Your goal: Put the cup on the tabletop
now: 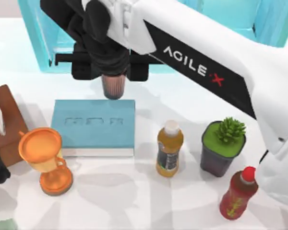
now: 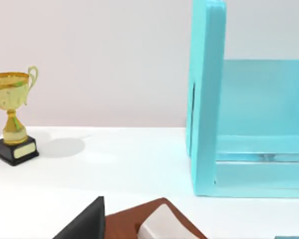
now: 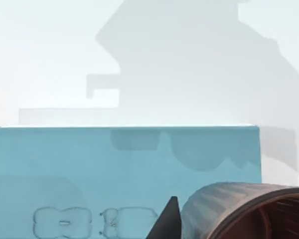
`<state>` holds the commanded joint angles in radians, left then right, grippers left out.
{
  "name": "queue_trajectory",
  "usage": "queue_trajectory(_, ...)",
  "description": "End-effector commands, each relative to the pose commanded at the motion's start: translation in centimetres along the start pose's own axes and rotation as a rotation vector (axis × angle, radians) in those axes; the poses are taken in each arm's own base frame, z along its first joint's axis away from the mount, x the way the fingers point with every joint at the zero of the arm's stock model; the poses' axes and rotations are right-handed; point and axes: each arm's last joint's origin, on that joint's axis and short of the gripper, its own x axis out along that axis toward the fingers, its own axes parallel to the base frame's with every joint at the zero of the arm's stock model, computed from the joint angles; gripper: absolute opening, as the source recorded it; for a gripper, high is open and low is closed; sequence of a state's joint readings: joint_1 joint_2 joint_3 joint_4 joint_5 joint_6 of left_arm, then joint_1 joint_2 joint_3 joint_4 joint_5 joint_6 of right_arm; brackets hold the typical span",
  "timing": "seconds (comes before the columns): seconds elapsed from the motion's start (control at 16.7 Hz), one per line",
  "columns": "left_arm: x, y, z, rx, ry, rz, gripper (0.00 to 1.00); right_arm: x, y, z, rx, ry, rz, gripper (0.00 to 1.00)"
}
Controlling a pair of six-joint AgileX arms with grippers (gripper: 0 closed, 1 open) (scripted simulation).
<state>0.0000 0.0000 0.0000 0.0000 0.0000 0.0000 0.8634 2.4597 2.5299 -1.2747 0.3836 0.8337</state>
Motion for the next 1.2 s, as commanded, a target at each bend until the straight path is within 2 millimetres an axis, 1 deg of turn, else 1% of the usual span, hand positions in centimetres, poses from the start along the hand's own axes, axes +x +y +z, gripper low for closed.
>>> queue_trajectory(0.12,0.0,0.0,0.0,0.000,0.000,0.000,1.00,0.2,-1.6,-0.2,-0.011,0.017,-0.022,0.00)
queue_trajectory(0.3,0.0,0.0,0.0,0.000,0.000,0.000,1.00,0.5,-4.5,-1.2,-0.029,0.043,-0.052,0.00)
queue_trajectory(0.48,0.0,0.0,0.0,0.000,0.000,0.000,1.00,0.2,-7.1,-2.1,-0.036,0.046,-0.056,0.00)
queue_trajectory(0.6,0.0,0.0,0.0,0.000,0.000,0.000,1.00,-0.2,-8.2,-2.5,-0.035,0.039,-0.050,0.00)
queue_trajectory(0.72,0.0,0.0,0.0,0.000,0.000,0.000,1.00,-0.4,-8.8,-2.7,-0.035,0.034,-0.046,0.00)
queue_trajectory(1.02,0.0,0.0,0.0,0.000,0.000,0.000,1.00,-0.3,-8.6,-2.9,-0.040,0.036,-0.046,0.00)
queue_trajectory(1.14,0.0,0.0,0.0,0.000,0.000,0.000,1.00,0.2,-8.6,-2.7,-0.030,0.023,-0.036,0.00)
queue_trajectory(1.2,0.0,0.0,0.0,0.000,0.000,0.000,1.00,0.8,-8.7,-2.7,-0.025,0.019,-0.035,0.00)
